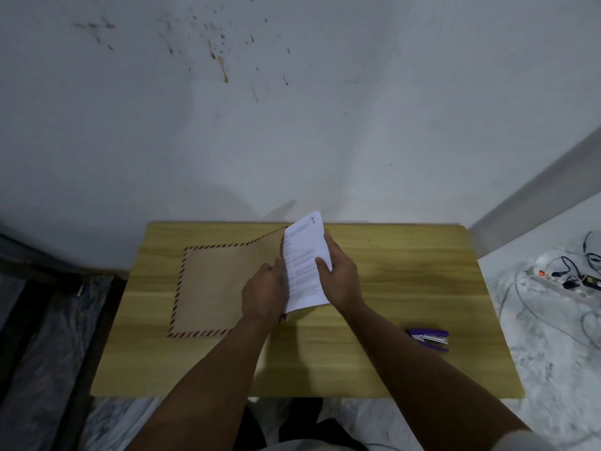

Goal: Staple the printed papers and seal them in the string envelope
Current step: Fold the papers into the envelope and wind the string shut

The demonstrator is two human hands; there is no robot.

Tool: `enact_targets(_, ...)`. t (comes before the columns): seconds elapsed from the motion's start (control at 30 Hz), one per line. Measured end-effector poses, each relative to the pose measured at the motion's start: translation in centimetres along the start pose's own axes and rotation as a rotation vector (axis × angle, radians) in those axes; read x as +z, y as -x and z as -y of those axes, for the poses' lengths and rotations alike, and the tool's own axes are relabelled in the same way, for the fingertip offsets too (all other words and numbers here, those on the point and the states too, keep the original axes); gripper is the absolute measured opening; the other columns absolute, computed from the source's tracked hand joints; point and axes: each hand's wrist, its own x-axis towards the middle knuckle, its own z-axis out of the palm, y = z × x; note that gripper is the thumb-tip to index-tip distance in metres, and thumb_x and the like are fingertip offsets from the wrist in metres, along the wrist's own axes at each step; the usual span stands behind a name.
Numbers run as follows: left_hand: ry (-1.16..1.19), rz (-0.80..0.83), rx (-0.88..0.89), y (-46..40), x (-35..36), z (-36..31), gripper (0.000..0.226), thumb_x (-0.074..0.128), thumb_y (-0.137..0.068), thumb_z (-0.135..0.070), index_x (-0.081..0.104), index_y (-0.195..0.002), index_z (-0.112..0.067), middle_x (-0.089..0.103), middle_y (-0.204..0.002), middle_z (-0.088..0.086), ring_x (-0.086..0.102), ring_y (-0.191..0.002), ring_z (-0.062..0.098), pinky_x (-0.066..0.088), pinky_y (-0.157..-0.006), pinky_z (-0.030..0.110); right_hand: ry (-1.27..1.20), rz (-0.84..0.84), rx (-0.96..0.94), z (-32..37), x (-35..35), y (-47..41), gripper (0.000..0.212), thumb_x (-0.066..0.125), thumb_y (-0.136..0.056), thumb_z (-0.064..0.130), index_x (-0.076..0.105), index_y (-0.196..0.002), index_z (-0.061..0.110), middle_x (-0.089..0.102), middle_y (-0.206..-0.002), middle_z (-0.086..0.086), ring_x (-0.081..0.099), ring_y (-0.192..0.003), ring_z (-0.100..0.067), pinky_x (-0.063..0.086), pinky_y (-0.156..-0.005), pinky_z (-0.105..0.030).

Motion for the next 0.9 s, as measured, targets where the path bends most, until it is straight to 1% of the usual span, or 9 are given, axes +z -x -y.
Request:
enact_targets(0.07, -0.008, -0.003, 0.015, 0.2, -1.0, -0.5, 0.053, 0.042, -0.106, -0.036, 0.034, -0.155, -0.016, 0.059, -0.108, 0.012, 0.049, -0.083, 0.019, 0.041, -0.065, 0.03, 0.044, 0.008, 0.028, 0.7, 0.4, -0.1, 0.055, 0.056, -0.1, 0.02, 0.04, -0.153, 0.02, 0.057, -0.145, 0.0, 0.056, -0.128, -0.02, 0.044, -0.098, -0.025)
enact_targets(0.2, 0.033, -0.025, 0.048, 0.1, -1.8, -0.9, 0.054, 0.041, -0.105, -0.039, 0.036, -0.152, -0.014, 0.06, -0.106, 0.012, 0.051, -0.083, 0.02, 0.042, -0.065, 0.031, 0.126, 0.075, 0.092, 1.7, 0.9, -0.4, 0.059, 0.051, -0.102, 0.031, 0.031, -0.157, 0.025, 0.062, -0.138, -0.004, 0.061, -0.119, -0.026, 0.049, -0.093, -0.033)
enact_targets(0.27, 0.056, -0.072, 0.072, -0.1, -1.8, -0.9, 0.058, 0.027, -0.103, -0.052, 0.044, -0.144, -0.014, 0.058, -0.097, 0.009, 0.052, -0.079, 0.019, 0.041, -0.062, 0.03, 0.199, 0.135, 0.091, 2.1, 1.1, -0.6, 0.06, 0.048, -0.103, 0.035, 0.025, -0.159, 0.026, 0.062, -0.136, -0.007, 0.062, -0.116, -0.027, 0.049, -0.093, -0.035)
enact_targets(0.33, 0.144, -0.104, 0.053, -0.5, -1.8, -1.2, 0.087, 0.001, -0.092, -0.072, 0.053, -0.132, -0.014, 0.056, -0.088, 0.005, 0.054, -0.074, 0.019, 0.046, -0.059, 0.033, 0.299, 0.178, 0.078, 2.2, 1.5, -1.0, 0.061, 0.043, -0.104, 0.038, 0.021, -0.16, 0.026, 0.064, -0.134, -0.007, 0.062, -0.115, -0.029, 0.047, -0.094, -0.038)
enact_targets(0.4, 0.191, -0.137, 0.058, -0.9, -1.8, -1.6, 0.098, -0.008, -0.086, -0.078, 0.056, -0.122, -0.013, 0.056, -0.084, 0.004, 0.056, -0.073, 0.02, 0.053, -0.062, 0.038, 0.332, 0.204, 0.072, 2.5, 1.8, -1.3, 0.058, 0.041, -0.104, 0.037, 0.024, -0.158, 0.028, 0.067, -0.129, -0.004, 0.064, -0.111, -0.028, 0.047, -0.093, -0.04)
enact_targets(0.57, 0.163, -0.159, 0.065, -1.7, -2.7, -2.1, 0.036, 0.047, -0.1, -0.037, 0.053, -0.128, -0.014, 0.052, -0.079, 0.001, 0.051, -0.066, 0.019, 0.037, -0.054, 0.03, 0.215, 0.27, 0.087, 2.6, 1.7, -2.1, 0.05, 0.044, -0.097, 0.036, 0.045, -0.147, 0.032, 0.072, -0.117, 0.004, 0.066, -0.106, -0.022, 0.051, -0.091, -0.041)
enact_targets(0.77, 0.223, -0.205, 0.132, -2.1, -2.2, -1.8, 0.048, 0.044, -0.099, -0.042, 0.048, -0.143, -0.023, 0.061, -0.082, -0.002, 0.054, -0.069, 0.012, 0.031, -0.054, 0.022, 0.266, 0.387, 0.099, 3.3, 0.5, -3.4, 0.048, 0.045, -0.102, 0.028, 0.046, -0.149, 0.021, 0.062, -0.14, -0.004, 0.057, -0.126, -0.026, 0.048, -0.103, -0.043)
enact_targets(0.83, 0.271, -0.194, 0.108, -2.0, -2.3, -1.8, 0.038, 0.052, -0.101, -0.034, 0.058, -0.135, -0.018, 0.064, -0.086, 0.002, 0.056, -0.072, 0.013, 0.033, -0.057, 0.023, 0.277, 0.447, 0.079, 3.4, 0.4, -3.8, 0.045, 0.045, -0.102, 0.022, 0.051, -0.146, 0.02, 0.066, -0.132, -0.007, 0.062, -0.116, -0.026, 0.051, -0.098, -0.043)
enact_targets(0.9, 0.299, -0.177, 0.089, -1.9, -2.1, -1.5, 0.034, 0.052, -0.103, -0.027, 0.062, -0.132, -0.013, 0.066, -0.089, 0.005, 0.058, -0.075, 0.017, 0.038, -0.061, 0.027, 0.23, 0.481, 0.054, 3.7, 0.2, -3.8, 0.044, 0.046, -0.098, 0.018, 0.057, -0.141, 0.02, 0.068, -0.106, -0.004, 0.062, -0.089, -0.022, 0.055, -0.087, -0.043)
